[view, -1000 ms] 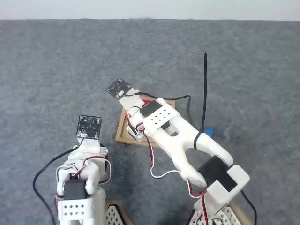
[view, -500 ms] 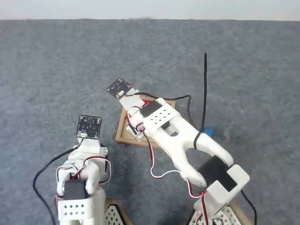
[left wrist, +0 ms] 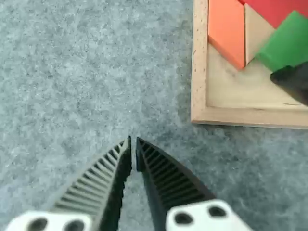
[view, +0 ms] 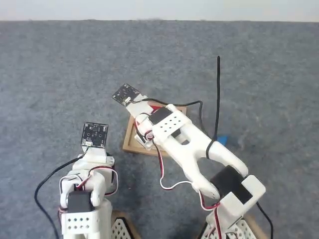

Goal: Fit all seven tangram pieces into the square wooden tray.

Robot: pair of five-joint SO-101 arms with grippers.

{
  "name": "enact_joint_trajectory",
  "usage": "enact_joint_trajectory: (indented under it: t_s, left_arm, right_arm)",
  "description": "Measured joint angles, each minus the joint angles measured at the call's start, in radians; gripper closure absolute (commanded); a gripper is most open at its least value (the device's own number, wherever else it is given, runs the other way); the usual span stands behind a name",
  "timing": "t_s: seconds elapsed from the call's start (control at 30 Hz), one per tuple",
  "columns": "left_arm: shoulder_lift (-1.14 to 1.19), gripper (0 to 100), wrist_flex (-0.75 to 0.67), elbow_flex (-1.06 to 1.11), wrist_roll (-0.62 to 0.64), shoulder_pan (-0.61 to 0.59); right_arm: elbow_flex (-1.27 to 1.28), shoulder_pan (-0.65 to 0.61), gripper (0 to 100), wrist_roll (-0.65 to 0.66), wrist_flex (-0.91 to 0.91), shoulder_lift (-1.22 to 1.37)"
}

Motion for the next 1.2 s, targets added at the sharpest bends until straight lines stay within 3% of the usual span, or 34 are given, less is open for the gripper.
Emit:
enact_joint_trajectory:
  t_s: [0.2,0.57,0.93,1.2]
  left_arm:
    - [0.000,98,0.000,0.000,0.000,0.000]
    - [0.000,98,0.000,0.000,0.000,0.000]
    - [0.000,98,0.000,0.000,0.000,0.000]
    - [0.000,98,0.000,0.000,0.000,0.000]
  right_arm:
    - [0.000,0.000,74.8,-0.006,0.000,0.000]
    - [0.000,0.003,74.9,-0.006,0.000,0.000]
    - [0.000,0.229,74.9,0.008,0.000,0.000]
    - [0.000,0.181,74.9,0.012,0.000,0.000]
